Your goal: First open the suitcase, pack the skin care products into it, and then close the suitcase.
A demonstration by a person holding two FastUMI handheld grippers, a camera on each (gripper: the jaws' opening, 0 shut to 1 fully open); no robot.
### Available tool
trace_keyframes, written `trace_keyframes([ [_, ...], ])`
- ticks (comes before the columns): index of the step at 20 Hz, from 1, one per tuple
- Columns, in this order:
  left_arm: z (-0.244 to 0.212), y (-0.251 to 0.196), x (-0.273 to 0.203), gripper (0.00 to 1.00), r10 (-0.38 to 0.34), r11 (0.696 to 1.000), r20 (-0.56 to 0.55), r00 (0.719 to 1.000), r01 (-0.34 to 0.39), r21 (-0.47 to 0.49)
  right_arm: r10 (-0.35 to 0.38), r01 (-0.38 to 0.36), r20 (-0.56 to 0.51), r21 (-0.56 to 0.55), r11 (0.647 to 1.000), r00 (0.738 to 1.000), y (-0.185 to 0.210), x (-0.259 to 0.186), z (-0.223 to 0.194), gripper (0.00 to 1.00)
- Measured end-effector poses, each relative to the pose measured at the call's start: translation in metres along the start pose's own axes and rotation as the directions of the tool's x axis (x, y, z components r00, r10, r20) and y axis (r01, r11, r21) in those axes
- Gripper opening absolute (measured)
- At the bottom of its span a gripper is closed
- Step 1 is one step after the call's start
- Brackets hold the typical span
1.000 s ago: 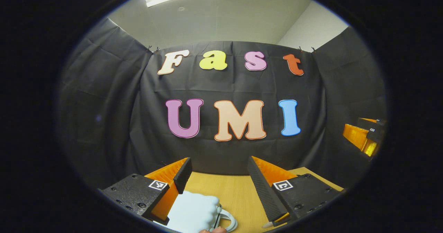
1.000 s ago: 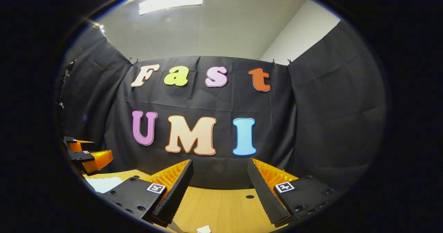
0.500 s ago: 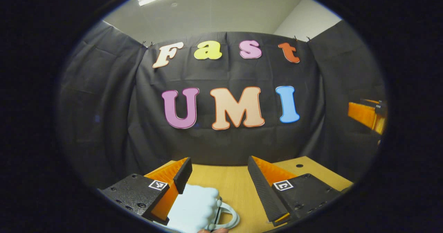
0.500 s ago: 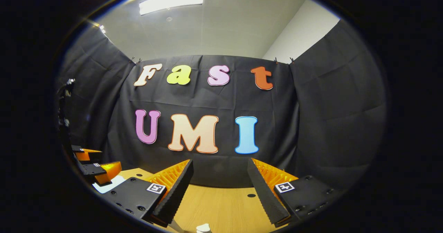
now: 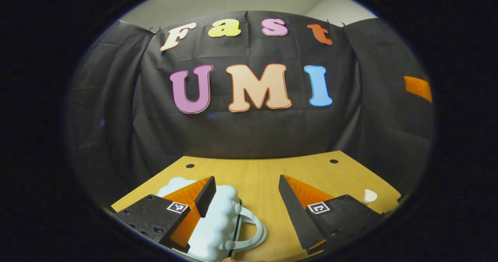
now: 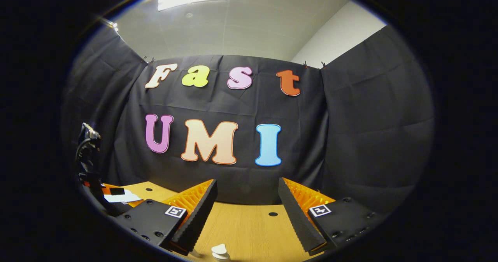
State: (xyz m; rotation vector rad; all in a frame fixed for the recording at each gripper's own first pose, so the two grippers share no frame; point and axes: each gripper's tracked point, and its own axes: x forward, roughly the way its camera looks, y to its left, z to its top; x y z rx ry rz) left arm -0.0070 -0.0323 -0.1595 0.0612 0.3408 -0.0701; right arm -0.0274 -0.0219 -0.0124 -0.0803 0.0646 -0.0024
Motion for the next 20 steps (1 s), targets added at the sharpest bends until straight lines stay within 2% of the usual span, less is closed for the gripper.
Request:
trace_keyframes([
  [9, -0.073, -0.018, 0.013, 0.94, -0.039, 0.999, -0.17, 0.985, 0.043, 0.021, -0.039, 0.038, -0.056, -0.024, 0.999, 0.998, -0.011, -0.011, -0.017, 0.98],
  [20, -0.144, -0.027, 0.03, 0.94, -0.065, 0.998, -0.361, 0.93, 0.063, -0.018, -0.051, 0.043, -0.102, -0.078, 0.996, 0.993, -0.013, -0.022, -0.031, 0.98],
])
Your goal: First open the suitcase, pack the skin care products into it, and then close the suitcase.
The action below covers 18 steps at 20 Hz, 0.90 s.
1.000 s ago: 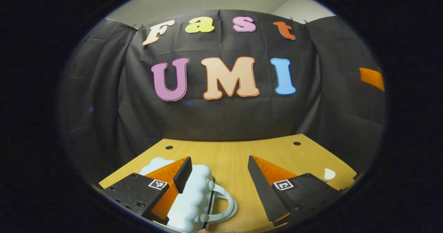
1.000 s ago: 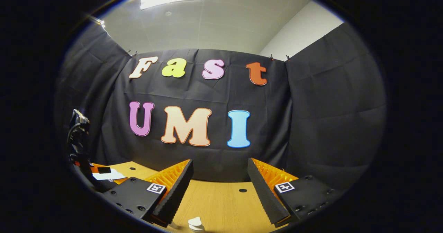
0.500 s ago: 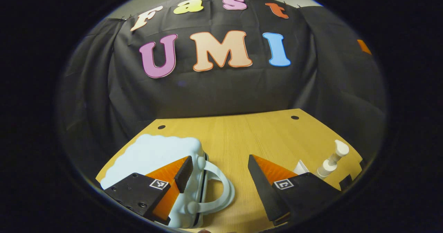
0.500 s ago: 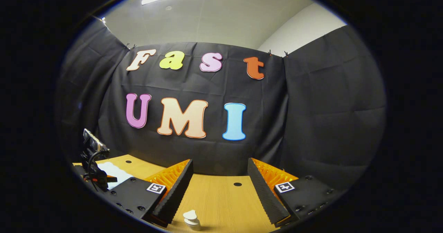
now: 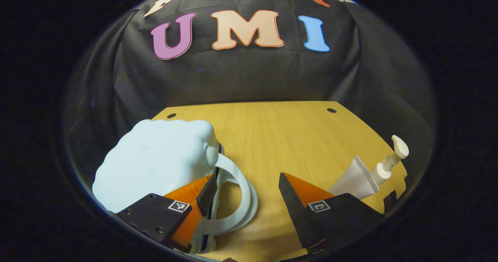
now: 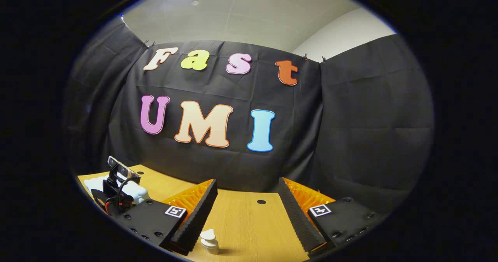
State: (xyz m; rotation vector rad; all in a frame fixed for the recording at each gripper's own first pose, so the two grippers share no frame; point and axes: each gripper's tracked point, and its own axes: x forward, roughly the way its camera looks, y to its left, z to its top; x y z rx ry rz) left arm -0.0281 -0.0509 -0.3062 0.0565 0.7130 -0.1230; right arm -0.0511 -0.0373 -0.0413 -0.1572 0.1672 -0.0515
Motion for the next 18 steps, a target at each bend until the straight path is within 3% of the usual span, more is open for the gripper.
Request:
trace_keyframes([
  [2, -0.002, -0.005, 0.004, 0.88, -0.005, 1.0, -0.014, 1.0, 0.006, 0.018, 0.0, 0.0, 0.0, -0.005, 1.0, 1.0, 0.0, 0.0, -0.001, 1.0],
  [5, -0.011, -0.006, 0.016, 0.88, 0.017, 0.999, -0.063, 0.998, -0.015, 0.035, 0.001, -0.001, 0.004, -0.014, 1.0, 1.0, 0.0, 0.001, -0.001, 1.0],
  [6, -0.014, -0.006, 0.019, 0.83, 0.026, 0.999, -0.085, 0.996, -0.022, 0.039, 0.002, -0.002, 0.006, -0.015, 1.0, 1.0, 0.0, 0.002, -0.001, 0.99],
  [7, -0.019, -0.006, 0.022, 0.88, 0.032, 0.999, -0.103, 0.994, -0.028, 0.043, 0.003, -0.003, 0.006, -0.016, 1.0, 1.0, 0.0, 0.002, -0.001, 0.99],
  [9, -0.029, -0.006, 0.028, 0.83, 0.044, 0.998, -0.146, 0.988, -0.036, 0.053, 0.002, -0.002, 0.005, -0.019, 1.0, 1.0, -0.002, 0.003, -0.002, 0.98],
  [10, -0.033, -0.007, 0.031, 0.87, 0.043, 0.998, -0.167, 0.985, -0.035, 0.053, 0.001, -0.001, 0.006, -0.02, 1.0, 1.0, -0.003, 0.002, -0.003, 0.98],
  [12, -0.04, -0.014, 0.033, 0.83, 0.009, 0.999, -0.195, 0.981, -0.001, 0.04, -0.003, 0.004, 0.012, -0.023, 1.0, 1.0, -0.006, 0.002, -0.002, 0.99],
  [13, -0.042, -0.016, 0.033, 0.8, 0.0, 0.999, -0.201, 0.98, 0.006, 0.032, -0.005, 0.005, 0.014, -0.024, 1.0, 1.0, -0.007, 0.003, -0.002, 0.99],
  [14, -0.04, -0.013, 0.034, 0.65, 0.009, 0.999, -0.197, 0.98, -0.001, 0.037, -0.007, 0.007, 0.014, -0.026, 1.0, 1.0, -0.007, 0.001, -0.003, 0.99],
  [15, -0.039, -0.009, 0.032, 0.61, 0.019, 0.999, -0.192, 0.981, -0.011, 0.046, -0.008, 0.009, 0.015, -0.026, 1.0, 1.0, -0.008, 0.001, -0.002, 0.99],
  [16, -0.037, -0.004, 0.031, 0.47, 0.028, 0.999, -0.189, 0.982, -0.02, 0.045, -0.009, 0.009, 0.015, -0.025, 1.0, 1.0, -0.008, 0.0, -0.003, 1.0],
  [17, -0.037, -0.001, 0.031, 0.4, 0.033, 0.999, -0.186, 0.982, -0.027, 0.036, -0.005, 0.006, 0.017, -0.024, 1.0, 1.0, -0.008, -0.001, -0.003, 1.0],
  [18, -0.034, 0.003, 0.031, 0.24, 0.034, 0.999, -0.183, 0.983, -0.031, 0.02, -0.004, 0.005, 0.021, -0.025, 1.0, 1.0, -0.007, -0.001, -0.003, 1.0],
])
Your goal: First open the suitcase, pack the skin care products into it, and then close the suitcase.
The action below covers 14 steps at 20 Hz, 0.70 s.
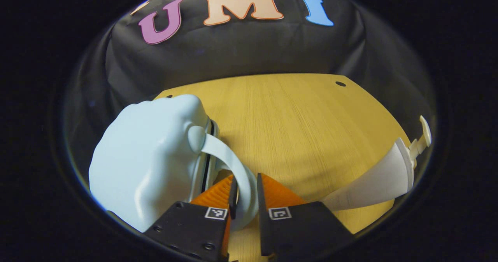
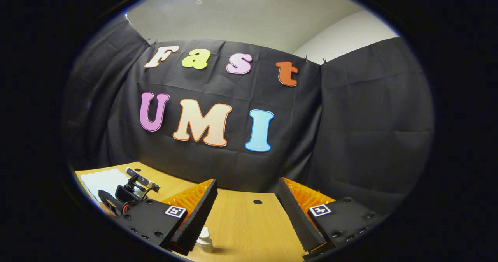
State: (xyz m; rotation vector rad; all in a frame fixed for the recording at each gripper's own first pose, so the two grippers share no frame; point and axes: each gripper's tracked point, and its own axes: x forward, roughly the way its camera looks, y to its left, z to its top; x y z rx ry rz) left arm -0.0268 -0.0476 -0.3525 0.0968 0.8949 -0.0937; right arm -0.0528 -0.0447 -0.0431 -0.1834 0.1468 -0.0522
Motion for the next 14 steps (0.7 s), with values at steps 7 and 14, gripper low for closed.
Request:
trace_keyframes([
  [7, 0.0, -0.002, -0.006, 0.08, -0.082, 0.995, -0.063, 0.995, 0.079, -0.056, 0.03, -0.03, 0.028, 0.002, 1.0, 0.999, 0.012, -0.002, 0.006, 1.0],
  [14, 0.035, 0.01, -0.032, 0.0, -0.075, 0.997, 0.0, 0.997, 0.075, -0.006, 0.047, -0.049, 0.057, 0.022, 0.999, 0.997, 0.016, -0.002, 0.012, 0.99],
])
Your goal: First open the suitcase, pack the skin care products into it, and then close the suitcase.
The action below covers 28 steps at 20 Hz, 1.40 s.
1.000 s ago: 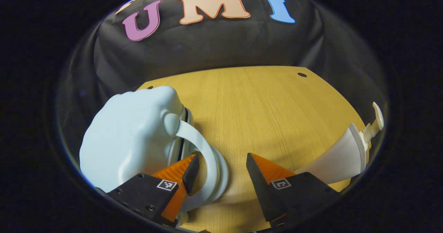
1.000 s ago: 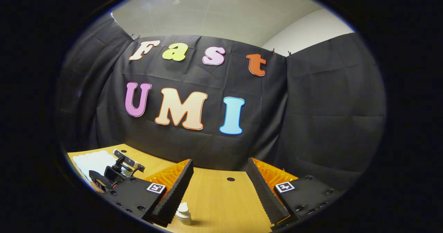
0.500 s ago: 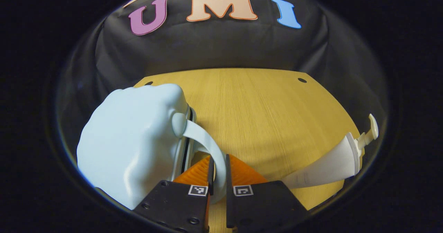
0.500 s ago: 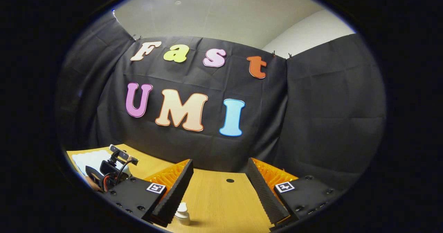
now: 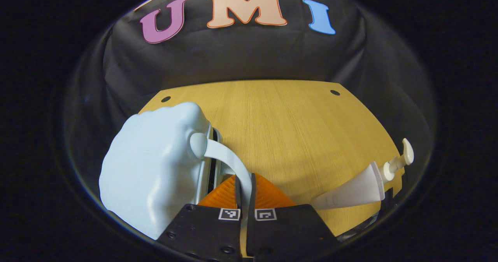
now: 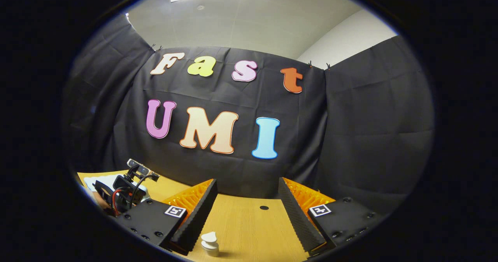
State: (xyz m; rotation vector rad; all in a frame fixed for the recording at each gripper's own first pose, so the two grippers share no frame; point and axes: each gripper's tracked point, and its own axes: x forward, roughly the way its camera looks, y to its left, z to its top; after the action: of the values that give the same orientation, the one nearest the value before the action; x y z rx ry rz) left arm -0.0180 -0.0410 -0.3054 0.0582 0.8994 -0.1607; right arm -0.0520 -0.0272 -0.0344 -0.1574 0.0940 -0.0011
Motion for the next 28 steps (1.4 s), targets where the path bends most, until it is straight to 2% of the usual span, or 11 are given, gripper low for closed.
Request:
trace_keyframes([
  [6, 0.036, 0.011, -0.038, 0.0, -0.013, 1.0, 0.057, 0.998, 0.012, 0.021, 0.022, -0.023, 0.003, 0.032, 0.999, 1.0, 0.011, 0.005, -0.002, 0.99],
  [11, 0.068, 0.039, -0.066, 0.0, -0.028, 0.999, 0.115, 0.993, 0.03, -0.014, 0.048, -0.049, 0.013, 0.054, 0.997, 0.999, 0.032, 0.015, 0.002, 0.98],
  [14, 0.087, 0.063, -0.087, 0.0, -0.04, 0.999, 0.146, 0.989, 0.041, -0.002, 0.058, -0.059, 0.027, 0.058, 0.997, 0.998, 0.046, 0.019, 0.007, 0.98],
  [17, 0.105, 0.094, -0.101, 0.0, -0.036, 0.999, 0.185, 0.982, 0.042, -0.03, 0.061, -0.063, 0.03, 0.067, 0.996, 0.998, 0.06, 0.024, 0.009, 0.98],
  [28, 0.13, 0.201, -0.121, 0.0, 0.0, 0.998, 0.233, 0.973, -0.013, 0.054, 0.065, -0.068, 0.038, 0.067, 0.995, 0.997, 0.122, 0.032, 0.014, 0.99],
])
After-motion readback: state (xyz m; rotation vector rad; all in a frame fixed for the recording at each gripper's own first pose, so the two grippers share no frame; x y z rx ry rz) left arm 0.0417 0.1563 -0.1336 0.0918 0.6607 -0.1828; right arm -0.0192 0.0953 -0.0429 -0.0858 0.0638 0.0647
